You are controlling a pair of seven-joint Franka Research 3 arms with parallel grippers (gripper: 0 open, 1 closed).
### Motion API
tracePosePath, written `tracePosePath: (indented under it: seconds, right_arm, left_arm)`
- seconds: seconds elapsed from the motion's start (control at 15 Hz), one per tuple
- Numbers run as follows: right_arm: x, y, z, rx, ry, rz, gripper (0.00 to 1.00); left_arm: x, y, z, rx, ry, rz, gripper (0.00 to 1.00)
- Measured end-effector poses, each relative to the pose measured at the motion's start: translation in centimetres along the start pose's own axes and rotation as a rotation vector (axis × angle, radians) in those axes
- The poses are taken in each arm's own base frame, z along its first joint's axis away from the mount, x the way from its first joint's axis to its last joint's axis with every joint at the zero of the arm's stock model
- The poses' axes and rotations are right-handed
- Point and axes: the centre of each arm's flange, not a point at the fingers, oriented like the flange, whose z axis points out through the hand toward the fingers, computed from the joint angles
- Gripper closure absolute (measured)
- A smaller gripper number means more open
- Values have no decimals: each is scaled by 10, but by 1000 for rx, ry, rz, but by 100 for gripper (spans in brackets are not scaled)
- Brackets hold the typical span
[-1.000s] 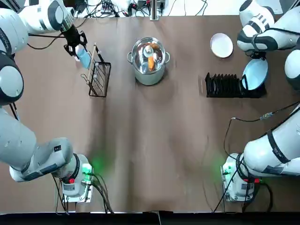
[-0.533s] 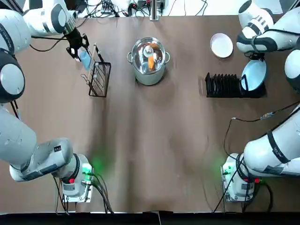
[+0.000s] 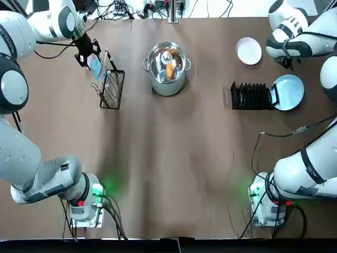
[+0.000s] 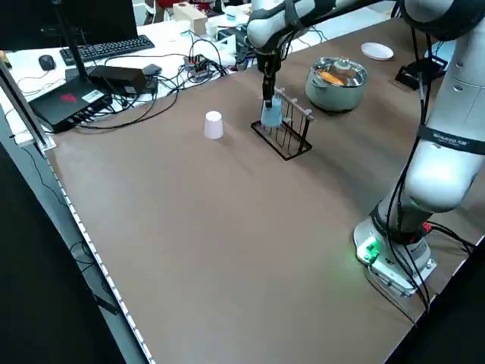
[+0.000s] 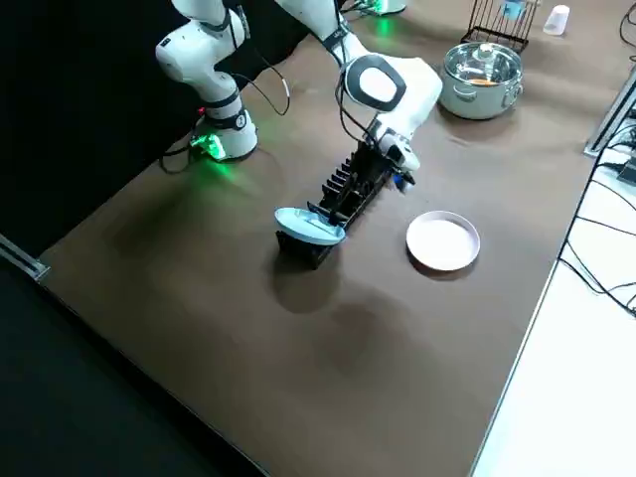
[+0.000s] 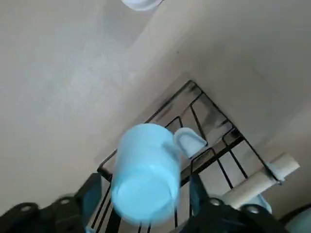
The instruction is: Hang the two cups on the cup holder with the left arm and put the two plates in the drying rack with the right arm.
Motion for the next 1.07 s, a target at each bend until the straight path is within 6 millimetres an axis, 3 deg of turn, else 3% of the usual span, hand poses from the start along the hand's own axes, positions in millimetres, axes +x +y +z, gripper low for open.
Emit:
tracePosePath:
  seconds: [0.13,0.33,0.53,0.67,0.87,1.0,1.07]
  right_arm:
    - [4,9,-14,8,38,27,52]
    - [23,7,-45,174,111,108,52]
    - [56,4,-55,392,210,209,51]
    - [78,5,-38,544,284,308,51]
    - [99,15,17,636,338,457,48]
    - [107,20,46,677,321,600,47]
    - [112,19,53,694,307,668,53]
  left_arm:
    - [1,1,-6,-7,10,1,0]
    - [4,6,-28,-30,49,8,0]
    - [9,7,-55,-49,95,89,0]
    - [16,-1,-58,-21,119,201,0]
    - [46,-26,-51,33,138,360,0]
    - [73,-38,-35,49,166,468,0]
    - [88,-45,-21,55,183,513,0]
